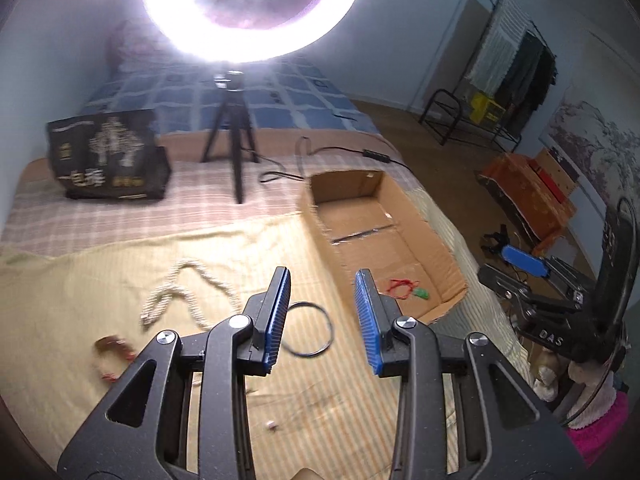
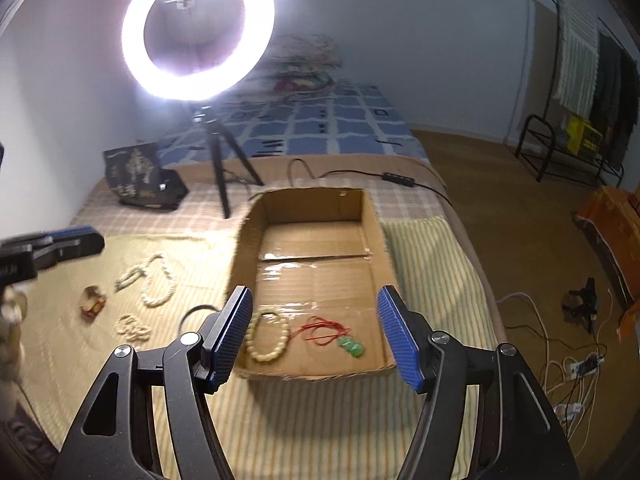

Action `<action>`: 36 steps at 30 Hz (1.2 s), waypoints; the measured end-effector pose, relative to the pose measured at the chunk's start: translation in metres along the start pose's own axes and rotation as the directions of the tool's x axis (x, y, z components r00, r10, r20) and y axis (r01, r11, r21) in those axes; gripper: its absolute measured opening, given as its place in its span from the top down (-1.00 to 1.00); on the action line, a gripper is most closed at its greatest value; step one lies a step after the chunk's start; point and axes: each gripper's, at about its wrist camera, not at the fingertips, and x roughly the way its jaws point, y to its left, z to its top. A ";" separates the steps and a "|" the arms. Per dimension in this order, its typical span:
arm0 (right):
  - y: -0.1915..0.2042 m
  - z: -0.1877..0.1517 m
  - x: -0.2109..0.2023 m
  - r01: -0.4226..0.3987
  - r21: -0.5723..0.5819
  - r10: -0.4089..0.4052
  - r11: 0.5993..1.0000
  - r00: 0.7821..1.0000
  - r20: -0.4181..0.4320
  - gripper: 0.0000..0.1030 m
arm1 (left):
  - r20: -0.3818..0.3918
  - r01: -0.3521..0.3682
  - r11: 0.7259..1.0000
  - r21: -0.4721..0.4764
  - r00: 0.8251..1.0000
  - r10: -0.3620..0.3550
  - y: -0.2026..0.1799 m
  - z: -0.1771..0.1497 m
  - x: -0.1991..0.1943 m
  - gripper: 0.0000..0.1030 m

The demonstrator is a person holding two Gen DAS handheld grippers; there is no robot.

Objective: Organize jewelry
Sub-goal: 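Move the left gripper to the loose pearl strand while the right moves to a pearl stud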

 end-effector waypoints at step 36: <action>0.156 -0.078 0.068 -0.335 -0.237 0.254 0.912 0.915 -0.315 -0.25 | -0.273 -0.074 0.981 -0.177 0.962 0.023 0.122 -0.075 0.058 0.36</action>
